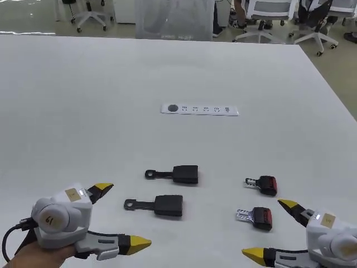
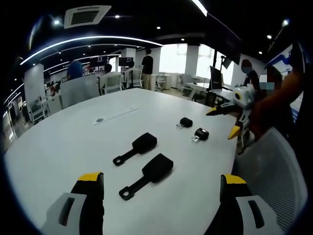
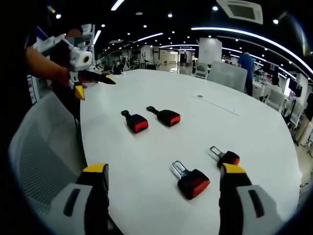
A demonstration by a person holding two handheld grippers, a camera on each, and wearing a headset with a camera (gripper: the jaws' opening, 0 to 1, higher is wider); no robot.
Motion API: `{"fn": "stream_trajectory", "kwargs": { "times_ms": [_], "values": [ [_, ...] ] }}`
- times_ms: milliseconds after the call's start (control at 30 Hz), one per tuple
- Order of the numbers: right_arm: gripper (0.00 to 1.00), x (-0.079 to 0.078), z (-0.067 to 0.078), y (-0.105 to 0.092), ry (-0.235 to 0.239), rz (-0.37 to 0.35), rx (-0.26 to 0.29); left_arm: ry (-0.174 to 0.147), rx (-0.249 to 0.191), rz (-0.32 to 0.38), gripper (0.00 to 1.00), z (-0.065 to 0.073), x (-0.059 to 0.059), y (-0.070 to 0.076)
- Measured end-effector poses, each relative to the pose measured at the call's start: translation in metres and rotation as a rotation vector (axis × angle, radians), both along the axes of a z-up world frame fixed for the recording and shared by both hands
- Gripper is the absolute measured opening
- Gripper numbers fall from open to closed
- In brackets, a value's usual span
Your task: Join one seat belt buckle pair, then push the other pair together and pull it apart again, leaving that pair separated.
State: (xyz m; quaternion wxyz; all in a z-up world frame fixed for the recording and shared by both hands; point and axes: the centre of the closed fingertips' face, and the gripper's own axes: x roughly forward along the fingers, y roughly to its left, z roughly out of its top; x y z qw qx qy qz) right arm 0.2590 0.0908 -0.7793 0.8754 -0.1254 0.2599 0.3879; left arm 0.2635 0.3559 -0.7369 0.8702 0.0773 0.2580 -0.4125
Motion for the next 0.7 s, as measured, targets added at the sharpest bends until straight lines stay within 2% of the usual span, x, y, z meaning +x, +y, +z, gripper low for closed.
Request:
{"fn": "stream_trajectory", "kwargs": {
  "times_ms": [133, 700],
  "values": [
    [0.92, 0.000, -0.001, -0.004, 0.008, 0.004, 0.001, 0.008, 0.001, -0.006, 1.00, -0.003, 0.002, -0.003],
    [0.88, 0.012, -0.007, -0.025, 0.040, 0.013, -0.028, 0.030, 0.020, -0.034, 1.00, -0.014, 0.016, -0.019]
  ]
}}
